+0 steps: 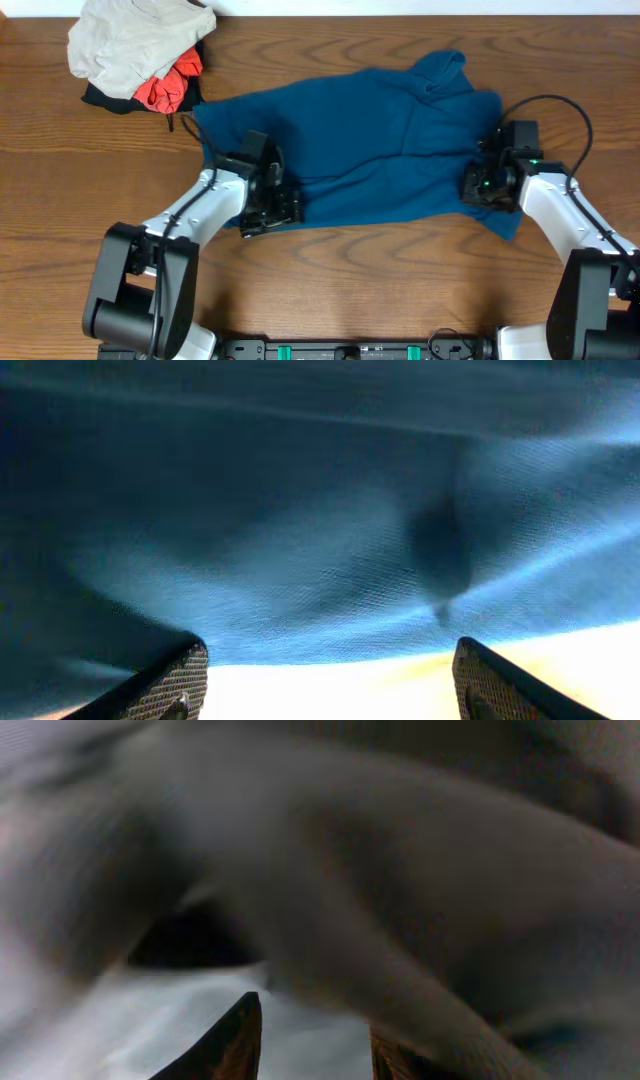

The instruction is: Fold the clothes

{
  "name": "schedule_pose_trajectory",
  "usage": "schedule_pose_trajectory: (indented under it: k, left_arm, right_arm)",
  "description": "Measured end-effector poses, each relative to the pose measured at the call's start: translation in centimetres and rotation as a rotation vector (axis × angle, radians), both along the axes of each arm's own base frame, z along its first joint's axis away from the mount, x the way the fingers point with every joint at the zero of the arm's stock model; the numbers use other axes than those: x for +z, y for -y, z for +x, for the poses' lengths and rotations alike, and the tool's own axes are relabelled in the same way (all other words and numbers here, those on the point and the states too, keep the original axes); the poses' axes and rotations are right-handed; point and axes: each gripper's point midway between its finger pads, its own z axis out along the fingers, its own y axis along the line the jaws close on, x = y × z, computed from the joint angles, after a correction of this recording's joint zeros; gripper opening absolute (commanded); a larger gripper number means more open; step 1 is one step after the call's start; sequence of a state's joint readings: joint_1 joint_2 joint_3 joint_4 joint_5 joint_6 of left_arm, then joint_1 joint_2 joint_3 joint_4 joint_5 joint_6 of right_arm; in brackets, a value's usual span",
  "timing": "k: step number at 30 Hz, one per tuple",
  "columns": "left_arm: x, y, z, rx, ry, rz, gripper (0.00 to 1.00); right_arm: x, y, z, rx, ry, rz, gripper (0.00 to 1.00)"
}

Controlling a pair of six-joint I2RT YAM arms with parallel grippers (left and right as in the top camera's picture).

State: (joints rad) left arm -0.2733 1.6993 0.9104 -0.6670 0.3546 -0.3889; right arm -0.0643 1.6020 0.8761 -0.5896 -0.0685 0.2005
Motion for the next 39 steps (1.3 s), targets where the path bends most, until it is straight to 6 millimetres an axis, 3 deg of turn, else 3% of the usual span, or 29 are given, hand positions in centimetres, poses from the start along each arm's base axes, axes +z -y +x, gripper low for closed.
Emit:
schedule_pose_trajectory:
  k: [7,14,19,23,29,31,33,36,39]
  left_arm:
    - [-0.3,-4.7,0.5,0.133,-0.028,0.080,0.79]
    - [-0.8,-8.3,0.3,0.213,-0.058,0.155,0.79]
    - [-0.9,-9.1,-0.3,0.214,-0.083,0.198,0.79]
    - [-0.9,-9.3,-0.7,0.212,-0.098,0.209,0.79]
    - [0.8,-9.6,0.3,0.214,-0.064,0.228,0.79]
    - [2.2,-9.8,1.0,0.221,-0.015,0.231,0.79]
    - [4.0,-10.0,1.5,0.228,0.048,0.234,0.79]
    - [6.2,-10.0,1.7,0.237,0.126,0.226,0.79]
    - [7.8,-9.6,1.8,0.234,0.178,0.203,0.79]
  right_arm:
    - [0.0,4.8,-0.5,-0.114,-0.015,-0.132,0.36]
    - [0.2,8.1,-1.1,-0.194,-0.023,-0.222,0.38]
    - [0.3,10.3,-1.7,-0.256,-0.030,-0.245,0.41]
    - [0.9,10.7,-2.2,-0.275,-0.060,-0.245,0.50]
    - [4.5,12.0,-1.8,-0.354,-0.068,-0.294,0.60]
    - [6.5,12.0,-1.4,-0.371,-0.037,-0.301,0.70]
    - [8.7,11.5,-0.7,-0.373,0.029,-0.285,0.73]
    - [11.2,9.3,0.4,-0.303,0.125,-0.199,0.72]
    - [12.3,5.6,1.2,-0.162,0.176,-0.069,0.60]
